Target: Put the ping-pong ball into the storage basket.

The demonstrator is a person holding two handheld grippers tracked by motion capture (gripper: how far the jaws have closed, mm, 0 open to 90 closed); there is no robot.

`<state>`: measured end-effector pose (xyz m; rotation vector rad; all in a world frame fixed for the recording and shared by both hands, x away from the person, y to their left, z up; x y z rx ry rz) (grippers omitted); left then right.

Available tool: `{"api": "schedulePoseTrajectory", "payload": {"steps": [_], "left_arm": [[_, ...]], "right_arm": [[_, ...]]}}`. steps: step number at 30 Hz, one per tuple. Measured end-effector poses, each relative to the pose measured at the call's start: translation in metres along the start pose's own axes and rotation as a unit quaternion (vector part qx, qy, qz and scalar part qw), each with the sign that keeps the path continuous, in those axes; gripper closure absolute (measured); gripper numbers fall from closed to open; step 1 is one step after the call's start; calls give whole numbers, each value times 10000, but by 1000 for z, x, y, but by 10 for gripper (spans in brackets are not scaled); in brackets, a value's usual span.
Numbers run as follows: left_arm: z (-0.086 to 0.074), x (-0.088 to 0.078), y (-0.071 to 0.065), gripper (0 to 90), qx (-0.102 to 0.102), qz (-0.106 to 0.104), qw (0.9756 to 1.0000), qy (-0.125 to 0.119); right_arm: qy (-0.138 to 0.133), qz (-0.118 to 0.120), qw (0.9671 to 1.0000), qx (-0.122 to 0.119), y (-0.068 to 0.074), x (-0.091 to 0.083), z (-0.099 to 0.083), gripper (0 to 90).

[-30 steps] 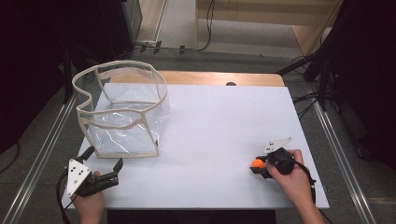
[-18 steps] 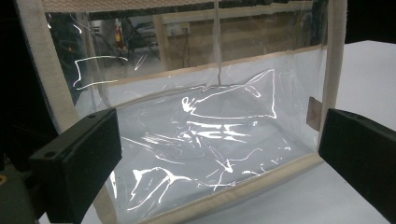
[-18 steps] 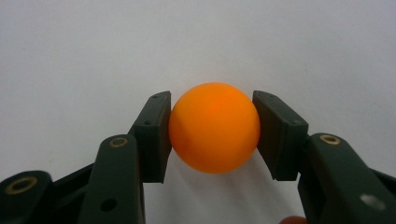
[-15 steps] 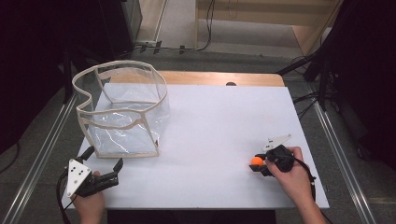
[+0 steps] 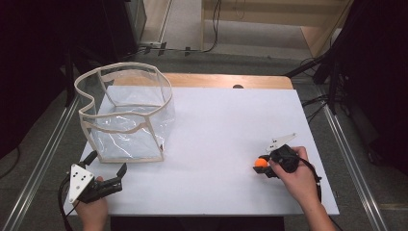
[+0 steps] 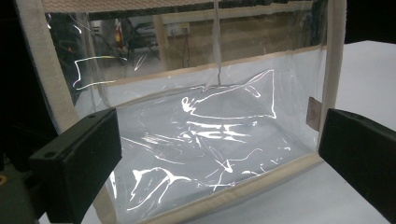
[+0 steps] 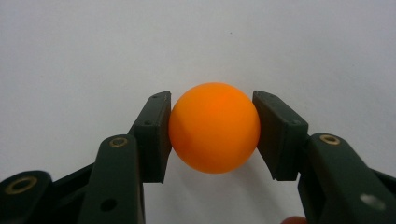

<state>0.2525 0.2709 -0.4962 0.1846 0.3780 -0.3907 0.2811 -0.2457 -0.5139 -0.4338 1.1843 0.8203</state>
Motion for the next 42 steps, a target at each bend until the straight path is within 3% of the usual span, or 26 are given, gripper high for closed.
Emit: {"api": "schedulePoseTrajectory", "payload": {"steps": [42], "left_arm": [[0, 0, -1, 1, 14, -1, 10000, -8]], "right_arm": [[47, 254, 9985, -483, 9, 7, 63, 475]]}}
Point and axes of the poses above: each handheld gripper's, and its own axes: x roughly forward along the jaws, z roughly out of its top, y roughly to its left, the point moved 4 cm from there along x, roughly forward along the jaws, and after that the axes turned 12 degrees about y, right-handed, at the moved point
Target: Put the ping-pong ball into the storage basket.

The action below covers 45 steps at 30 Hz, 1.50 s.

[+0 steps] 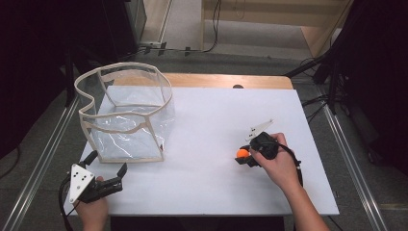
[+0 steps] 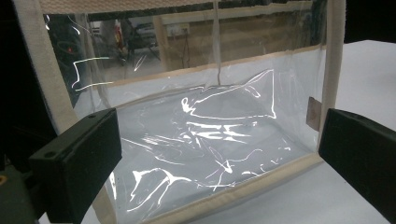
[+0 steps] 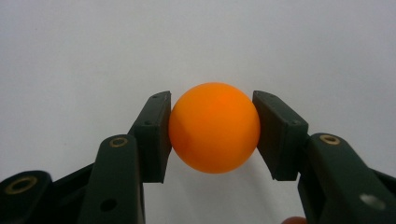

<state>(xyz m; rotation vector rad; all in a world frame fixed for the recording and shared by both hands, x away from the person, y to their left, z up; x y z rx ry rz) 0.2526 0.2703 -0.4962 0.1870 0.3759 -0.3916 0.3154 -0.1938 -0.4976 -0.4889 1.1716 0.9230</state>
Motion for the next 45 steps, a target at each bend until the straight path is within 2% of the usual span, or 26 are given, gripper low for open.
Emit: {"api": "schedulePoseTrajectory", "payload": {"steps": [19, 20, 34, 45], "left_arm": [[0, 0, 0, 1, 6, 3, 10000, 0], [0, 0, 0, 1, 5, 1, 10000, -1], [0, 0, 0, 1, -4, -3, 10000, -6], [0, 0, 0, 1, -3, -3, 10000, -7]], "right_arm": [[0, 61, 9999, -109, 0, 1, 19, 475], [-4, 53, 9998, -170, 0, 1, 22, 475], [10, 91, 9996, -258, 0, 1, 37, 475], [63, 159, 9990, -417, 1, 3, 54, 475]]}}
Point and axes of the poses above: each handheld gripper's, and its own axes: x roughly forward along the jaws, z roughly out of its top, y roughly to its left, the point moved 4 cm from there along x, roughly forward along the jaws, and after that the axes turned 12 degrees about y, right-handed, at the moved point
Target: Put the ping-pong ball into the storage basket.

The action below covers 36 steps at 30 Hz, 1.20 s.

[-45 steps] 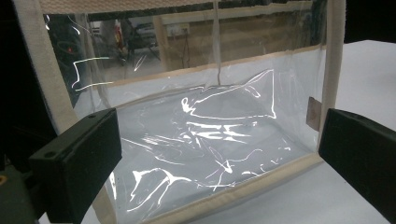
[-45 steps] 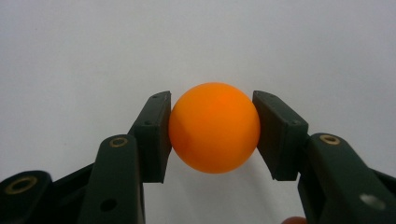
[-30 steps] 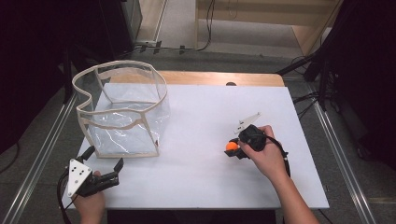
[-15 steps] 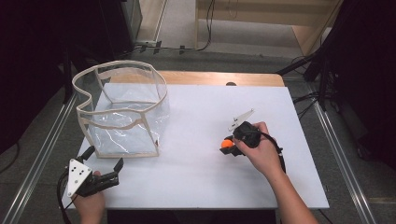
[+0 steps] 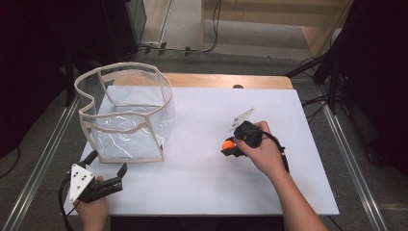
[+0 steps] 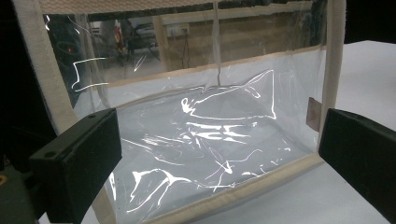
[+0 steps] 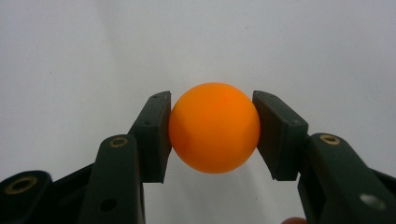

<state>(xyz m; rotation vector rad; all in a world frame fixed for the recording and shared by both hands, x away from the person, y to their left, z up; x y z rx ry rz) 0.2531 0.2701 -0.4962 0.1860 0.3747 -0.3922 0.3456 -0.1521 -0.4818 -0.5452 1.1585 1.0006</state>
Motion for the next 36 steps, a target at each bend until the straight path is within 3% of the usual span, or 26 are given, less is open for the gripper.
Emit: {"api": "schedulePoseTrajectory", "payload": {"steps": [17, 36], "left_arm": [[0, 0, 0, 1, -6, -7, 10000, -17], [0, 0, 1, 0, -19, -9, 10000, -14]], "right_arm": [[-29, 144, 9997, -187, 4, 2, 23, 475], [34, 150, 9994, -302, 5, 2, 44, 476]]}}
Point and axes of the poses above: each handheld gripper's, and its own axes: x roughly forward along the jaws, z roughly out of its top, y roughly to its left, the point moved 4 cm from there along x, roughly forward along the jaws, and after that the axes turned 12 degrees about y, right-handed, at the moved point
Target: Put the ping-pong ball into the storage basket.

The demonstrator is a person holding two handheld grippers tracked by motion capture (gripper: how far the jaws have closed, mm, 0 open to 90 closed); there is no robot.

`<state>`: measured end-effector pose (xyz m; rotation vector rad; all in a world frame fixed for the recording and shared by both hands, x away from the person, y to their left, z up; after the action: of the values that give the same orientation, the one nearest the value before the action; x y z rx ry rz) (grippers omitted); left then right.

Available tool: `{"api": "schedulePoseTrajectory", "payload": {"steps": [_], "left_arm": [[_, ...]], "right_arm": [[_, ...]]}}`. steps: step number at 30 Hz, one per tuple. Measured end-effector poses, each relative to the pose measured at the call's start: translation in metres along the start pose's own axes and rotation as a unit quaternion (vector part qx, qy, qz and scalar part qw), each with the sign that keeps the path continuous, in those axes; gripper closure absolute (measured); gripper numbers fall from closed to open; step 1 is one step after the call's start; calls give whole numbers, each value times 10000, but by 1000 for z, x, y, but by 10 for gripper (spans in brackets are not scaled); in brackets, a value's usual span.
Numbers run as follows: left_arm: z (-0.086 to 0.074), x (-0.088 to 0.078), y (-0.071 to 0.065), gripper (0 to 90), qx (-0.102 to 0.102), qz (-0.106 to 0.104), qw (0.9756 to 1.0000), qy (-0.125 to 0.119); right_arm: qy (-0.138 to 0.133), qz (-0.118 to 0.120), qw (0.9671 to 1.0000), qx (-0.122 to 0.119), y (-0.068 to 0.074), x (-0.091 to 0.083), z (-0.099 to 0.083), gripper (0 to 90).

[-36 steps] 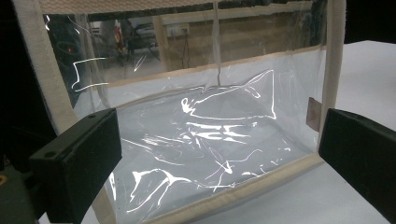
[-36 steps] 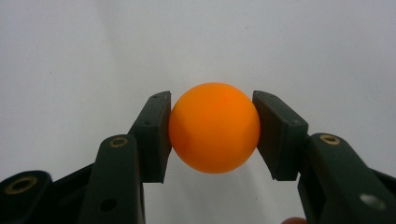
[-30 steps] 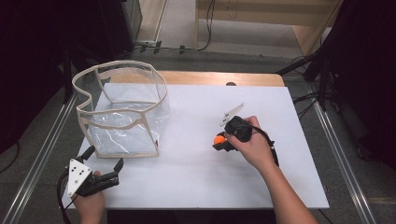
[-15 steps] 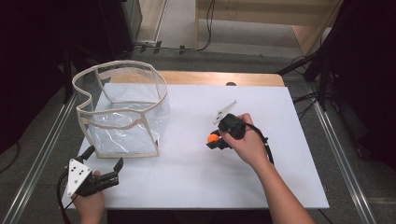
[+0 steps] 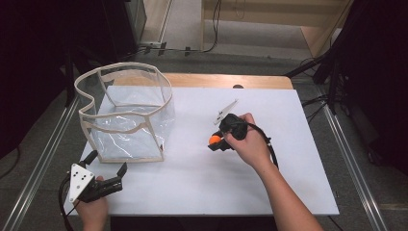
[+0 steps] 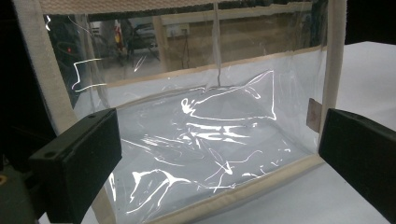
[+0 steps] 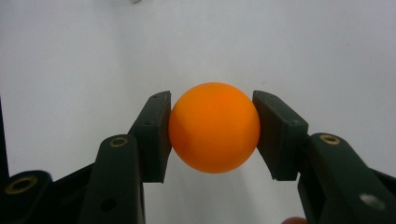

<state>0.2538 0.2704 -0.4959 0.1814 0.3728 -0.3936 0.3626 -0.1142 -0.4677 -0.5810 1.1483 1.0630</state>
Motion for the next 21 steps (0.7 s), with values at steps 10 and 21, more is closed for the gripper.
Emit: {"api": "schedulePoseTrajectory", "payload": {"steps": [10, 21], "left_arm": [[0, 0, 0, 1, -7, -3, 10000, -1], [0, 1, 0, 1, 31, 1, 10000, 20]], "right_arm": [[-2, 53, 9999, -147, 6, -1, 20, 476], [-110, 148, 9996, -225, 9, -2, 33, 476]]}}
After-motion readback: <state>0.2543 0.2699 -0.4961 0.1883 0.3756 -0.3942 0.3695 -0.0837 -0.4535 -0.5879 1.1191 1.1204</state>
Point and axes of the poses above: each handheld gripper's, and its own axes: x roughly forward along the jaws, z roughly out of its top, y roughly to its left, the point moved 4 cm from there along x, roughly forward along the jaws, and after that the axes turned 12 degrees about y, right-handed, at the moved point
